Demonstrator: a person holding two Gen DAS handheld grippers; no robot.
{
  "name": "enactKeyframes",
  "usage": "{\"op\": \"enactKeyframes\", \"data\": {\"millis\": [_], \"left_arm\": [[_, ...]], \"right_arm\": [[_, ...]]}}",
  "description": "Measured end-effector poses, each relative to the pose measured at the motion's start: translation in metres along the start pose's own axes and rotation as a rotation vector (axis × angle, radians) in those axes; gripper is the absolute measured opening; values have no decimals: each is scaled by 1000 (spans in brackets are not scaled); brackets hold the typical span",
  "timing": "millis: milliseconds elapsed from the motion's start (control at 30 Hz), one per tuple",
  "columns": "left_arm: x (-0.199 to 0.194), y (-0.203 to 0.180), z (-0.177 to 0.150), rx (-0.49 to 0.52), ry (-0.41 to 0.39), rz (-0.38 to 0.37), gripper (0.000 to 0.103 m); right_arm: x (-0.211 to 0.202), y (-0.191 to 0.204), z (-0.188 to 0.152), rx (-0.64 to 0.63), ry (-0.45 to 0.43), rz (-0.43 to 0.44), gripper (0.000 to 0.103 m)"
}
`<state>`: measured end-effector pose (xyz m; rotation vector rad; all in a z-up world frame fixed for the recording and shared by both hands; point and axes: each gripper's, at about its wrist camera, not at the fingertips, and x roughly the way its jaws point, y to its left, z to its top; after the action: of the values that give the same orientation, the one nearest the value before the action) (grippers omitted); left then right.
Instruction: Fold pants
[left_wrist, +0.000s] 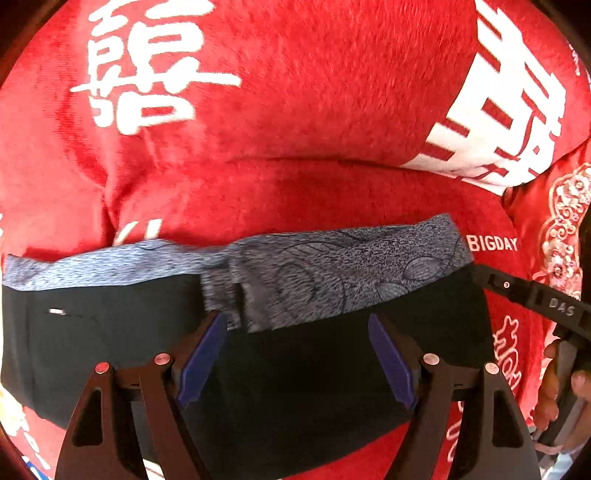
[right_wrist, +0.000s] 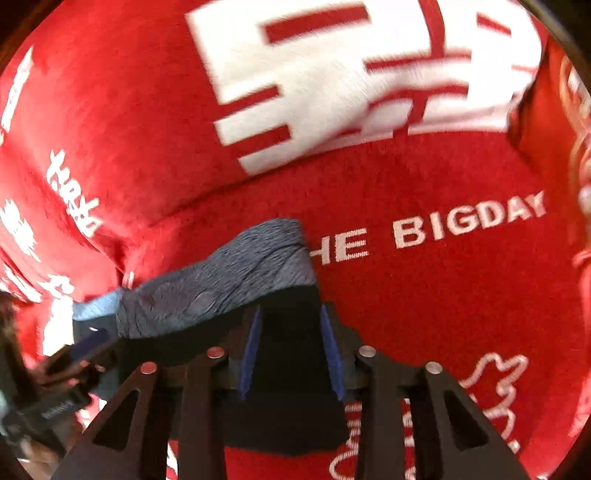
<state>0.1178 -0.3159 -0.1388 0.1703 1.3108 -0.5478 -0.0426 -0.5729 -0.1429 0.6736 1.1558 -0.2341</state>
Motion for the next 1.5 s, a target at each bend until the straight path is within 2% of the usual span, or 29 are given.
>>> {"op": "enactKeyframes", "data": {"millis": [33,133,167,233,300,400,467,500,600,667,700,767,800,867,933,1067,1300,1367,1500], "left_arm": [[6,-2,1,-5,7,7,79],[20,2,-1,-21,34,39,79],[23,2,0,-21,38,49,79],[25,1,-3,3,36,63,79],[24,-4,-6,38,44,83,79],[26,-7,-15,60,54,102,82],[33,-2,-21,26,74,110,89],[34,4,-24,-9,77,101,91],[29,12,-26,-60,91,82,91],[22,12,-30,-59,93,106,91],[18,12,-32,-58,93,121,91],[7,16,-37,-75,88,146,91],[4,18,-39,-87,88,157,91],[-4,26,-45,-122,96,185,91],[-10,35,-52,-161,108,209,91],[-22,47,-65,-224,117,237,91],[-32,66,-88,-265,107,243,91],[-32,76,-94,-270,114,230,91],[-40,102,-100,-265,114,220,91]], "right_arm": [[8,-9,3,19,31,69,40],[25,-24,6,54,78,159,48],[35,-33,8,97,103,226,50],[46,-48,7,188,153,307,42],[43,-53,6,198,163,349,29],[26,-57,-3,188,158,379,26],[22,-59,-9,167,157,314,26],[25,-54,-10,117,155,232,36],[27,-40,-5,78,145,162,44],[22,-29,-5,51,140,106,52],[15,-21,-7,16,134,57,53],[6,-11,-13,-34,125,18,55],[-3,-4,-18,-71,116,-22,60],[-14,2,-27,-109,106,-64,63],[-28,4,-36,-145,90,-76,63],[-39,32,-56,-242,93,-72,71],[-27,93,-82,-419,122,-90,72],[-21,105,-88,-443,130,-95,76],[-13,132,-99,-442,146,-94,77]]}}
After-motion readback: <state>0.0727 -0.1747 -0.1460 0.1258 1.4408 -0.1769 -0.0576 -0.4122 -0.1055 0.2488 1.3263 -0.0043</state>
